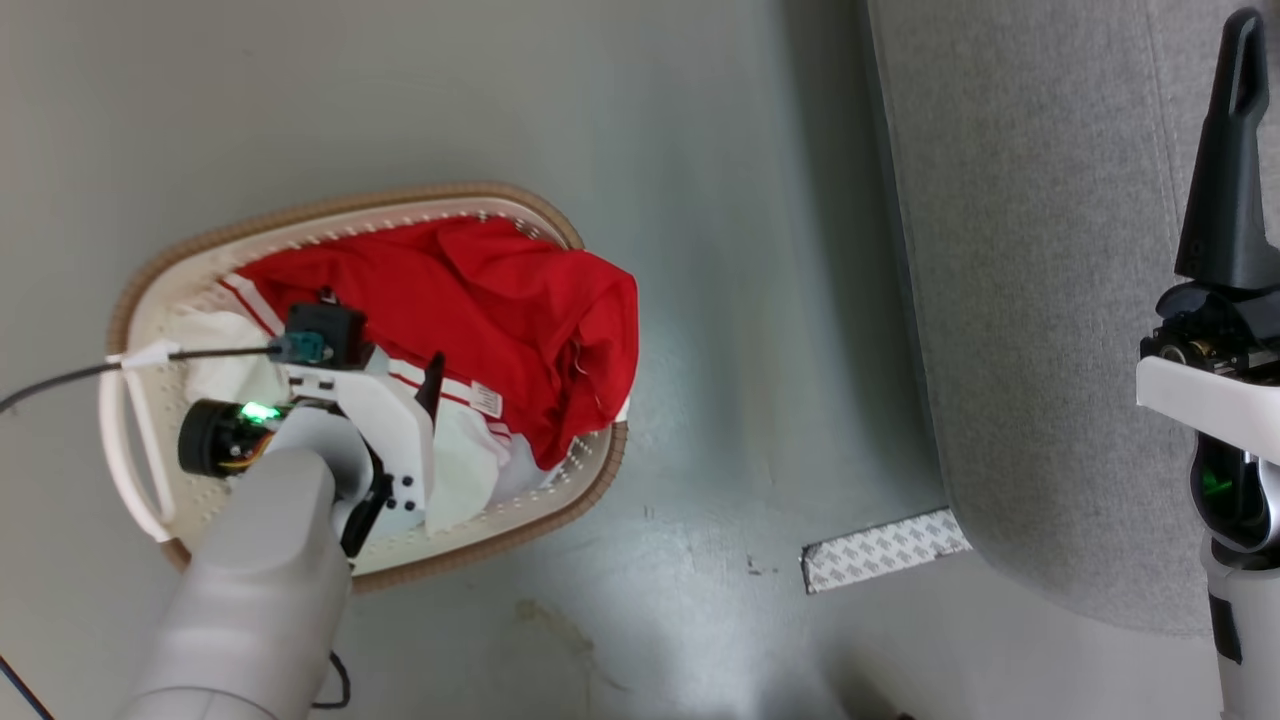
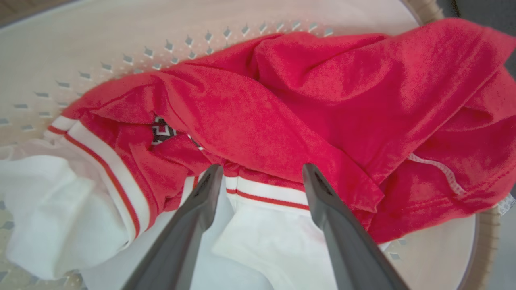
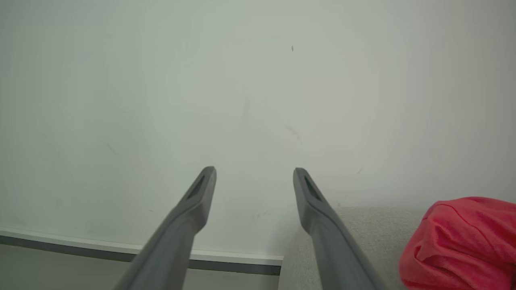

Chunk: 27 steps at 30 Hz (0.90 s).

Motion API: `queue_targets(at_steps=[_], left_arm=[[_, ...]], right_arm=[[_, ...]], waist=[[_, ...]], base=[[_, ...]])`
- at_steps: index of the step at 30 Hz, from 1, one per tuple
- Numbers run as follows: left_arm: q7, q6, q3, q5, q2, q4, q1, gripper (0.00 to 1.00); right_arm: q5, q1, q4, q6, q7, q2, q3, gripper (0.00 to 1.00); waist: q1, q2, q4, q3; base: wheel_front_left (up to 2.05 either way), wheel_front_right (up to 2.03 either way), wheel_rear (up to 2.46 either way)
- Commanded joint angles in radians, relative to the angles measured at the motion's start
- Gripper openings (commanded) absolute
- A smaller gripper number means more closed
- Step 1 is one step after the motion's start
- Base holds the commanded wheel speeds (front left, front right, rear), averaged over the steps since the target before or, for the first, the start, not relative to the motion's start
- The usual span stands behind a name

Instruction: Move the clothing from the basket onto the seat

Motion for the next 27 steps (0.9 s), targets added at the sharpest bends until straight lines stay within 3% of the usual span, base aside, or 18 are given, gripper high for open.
queue_targets(at_steps=[1,15,25,26,27], left_arm=[[0.011,0.002,-0.01,-0.018,0.014,0.02,-0.023,1.0],[0.127,0.002,-0.064,-0.098,0.082,0.093,-0.102,1.0],[0.166,0.002,-0.097,-0.094,0.115,0.107,-0.108,1.0],[0.165,0.002,-0.102,-0.101,0.111,0.107,-0.107,0.94],[0.166,0.002,-0.107,-0.106,0.11,0.107,-0.106,0.59]], right_arm=[[-0.007,-0.013,-0.014,-0.002,0.0,0.006,-0.006,1.0],[0.005,-0.037,-0.043,-0.002,0.0,0.055,0.014,1.0],[0.01,-0.036,-0.043,-0.002,0.0,0.071,0.014,1.0],[0.01,-0.035,-0.042,-0.002,0.0,0.072,0.013,1.0],[0.01,-0.035,-0.04,-0.002,0.0,0.073,0.012,1.0]], waist=[[-0.0002,0.0,-0.017,0.032],[-0.0002,0.0,-0.083,0.131],[-0.0002,0.0,-0.111,0.168],[-0.0002,0.0,-0.111,0.169],[-0.0002,0.0,-0.111,0.169]], base=[[0.0,0.0,0.0],[0.0,0.0,0.0],[0.0,0.0,0.0],[0.0,0.0,0.0],[0.0,0.0,0.0]])
